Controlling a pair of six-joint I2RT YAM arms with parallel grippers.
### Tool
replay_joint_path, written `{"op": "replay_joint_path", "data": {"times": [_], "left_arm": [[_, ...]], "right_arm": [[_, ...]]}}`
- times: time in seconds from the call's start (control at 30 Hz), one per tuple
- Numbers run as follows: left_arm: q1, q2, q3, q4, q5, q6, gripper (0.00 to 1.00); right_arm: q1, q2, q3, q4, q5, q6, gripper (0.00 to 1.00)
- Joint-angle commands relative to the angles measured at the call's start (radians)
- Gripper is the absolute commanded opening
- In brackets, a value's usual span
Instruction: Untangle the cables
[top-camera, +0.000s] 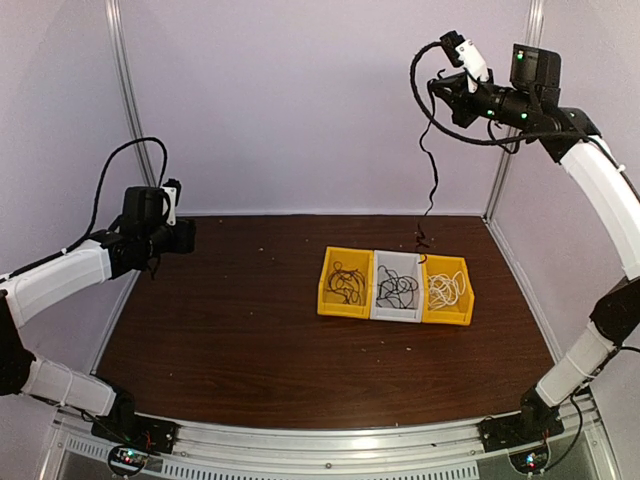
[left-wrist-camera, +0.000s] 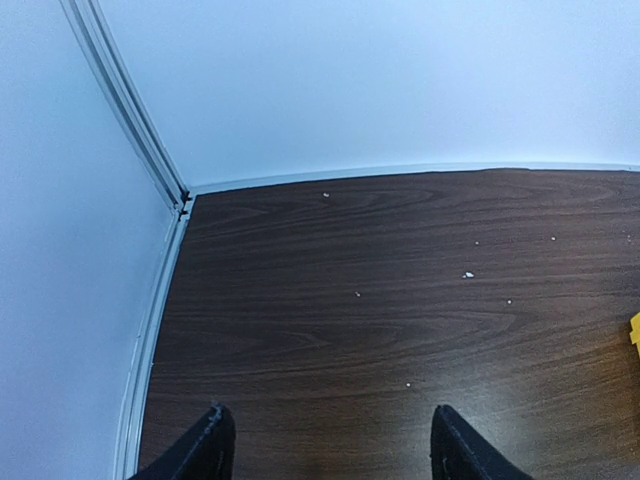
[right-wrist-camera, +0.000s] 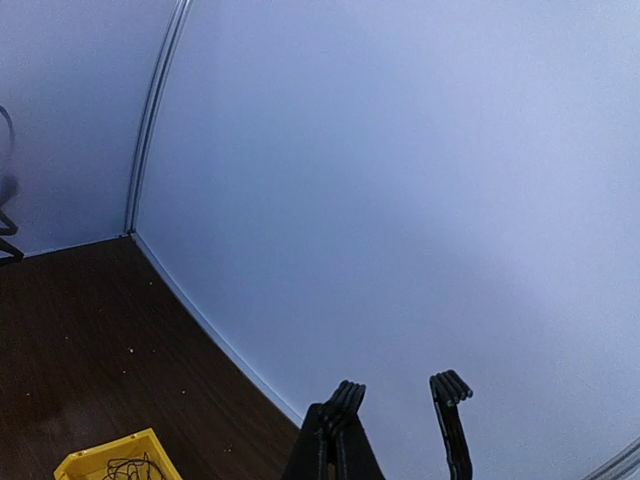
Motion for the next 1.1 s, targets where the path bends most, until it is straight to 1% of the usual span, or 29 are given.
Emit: {"op": "replay_joint_path", "data": {"times": [0.0, 0.17, 0.6, 0.7, 0.83, 0.97, 1.07], "left_arm": [[0.007, -0.018, -0.003, 0.029, 0.002, 0.015, 0.68], [0.006, -0.019, -0.003, 0.029, 0.005, 0.017, 0.68], [0.007, -0.016, -0.004, 0.028, 0.009, 0.022, 0.68], [0.007, -0.014, -0.006, 0.028, 0.008, 0.023, 0.69], [0.007, -0.013, -0.006, 0.028, 0.007, 0.024, 0.68], [0.007, -0.009, -0.003, 0.027, 0.013, 0.026, 0.68], [0.007, -0.008, -0.003, 0.028, 0.020, 0.027, 0.68]], "right_arm": [[-0.025, -0.017, -0.039, 0.071, 0.002, 0.013, 0.00], [-0.027, -0.023, -0.088, 0.088, -0.020, 0.027, 0.00], [-0.028, -0.047, -0.287, 0.146, -0.036, 0.033, 0.01], [-0.028, -0.068, -0.316, 0.128, -0.063, 0.032, 0.01], [-0.028, -0.103, -0.304, 0.069, -0.103, 0.036, 0.02], [-0.029, -0.138, -0.288, 0.016, -0.119, 0.036, 0.03], [-0.028, -0.157, -0.316, 0.003, -0.124, 0.035, 0.03]]}}
